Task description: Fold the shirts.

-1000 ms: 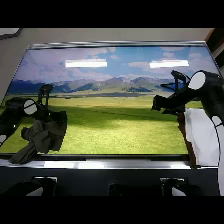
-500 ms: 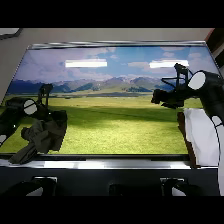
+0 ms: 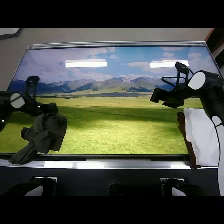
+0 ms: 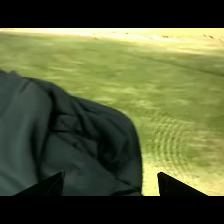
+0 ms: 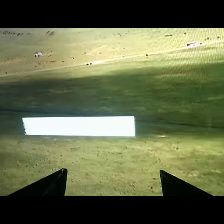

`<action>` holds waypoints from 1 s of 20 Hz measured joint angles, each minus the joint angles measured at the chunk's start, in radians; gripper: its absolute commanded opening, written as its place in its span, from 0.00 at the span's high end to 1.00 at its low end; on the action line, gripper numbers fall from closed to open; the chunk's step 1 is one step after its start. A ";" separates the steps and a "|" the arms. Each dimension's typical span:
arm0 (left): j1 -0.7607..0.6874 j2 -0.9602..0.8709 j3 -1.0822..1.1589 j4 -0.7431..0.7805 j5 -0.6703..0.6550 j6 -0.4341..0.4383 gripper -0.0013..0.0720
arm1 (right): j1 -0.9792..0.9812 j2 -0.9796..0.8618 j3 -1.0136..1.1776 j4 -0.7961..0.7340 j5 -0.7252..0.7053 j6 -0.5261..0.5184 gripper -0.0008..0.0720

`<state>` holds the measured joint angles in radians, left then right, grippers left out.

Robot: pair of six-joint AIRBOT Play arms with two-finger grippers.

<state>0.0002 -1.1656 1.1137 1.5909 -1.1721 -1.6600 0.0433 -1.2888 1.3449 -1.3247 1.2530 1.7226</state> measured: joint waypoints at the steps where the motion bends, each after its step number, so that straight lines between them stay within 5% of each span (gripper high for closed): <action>1: 0.053 -0.003 0.004 0.007 -0.024 0.000 0.00 | 0.000 0.000 0.000 0.000 0.009 -0.010 0.02; 6: 0.298 -0.033 -0.108 -0.060 -0.100 0.015 0.00 | 0.000 0.000 0.000 -0.003 0.039 -0.040 0.03; 12: 0.375 -0.067 -0.277 -0.180 -0.004 0.071 0.03 | 0.000 0.000 0.000 -0.003 0.074 -0.048 0.05; 13: 0.378 -0.071 -0.287 -0.205 0.018 0.084 0.26 | 0.000 0.000 0.000 -0.003 0.082 -0.050 0.07; 14: 0.380 -0.074 -0.295 -0.231 0.040 0.096 0.83 | 0.000 0.000 0.000 -0.003 0.093 -0.051 0.07; 15: 0.383 -0.076 -0.296 -0.256 0.057 0.107 0.94 | 0.000 0.000 0.000 -0.003 0.103 -0.051 0.07; 20: 0.362 -0.032 -0.203 -0.470 0.111 0.226 0.95 | 0.000 0.003 0.000 -0.001 0.154 -0.051 0.07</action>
<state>0.3626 -1.1976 0.9112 1.1210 -1.0607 -1.4338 0.0433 -1.2861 1.3449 -1.3254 1.4067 1.6714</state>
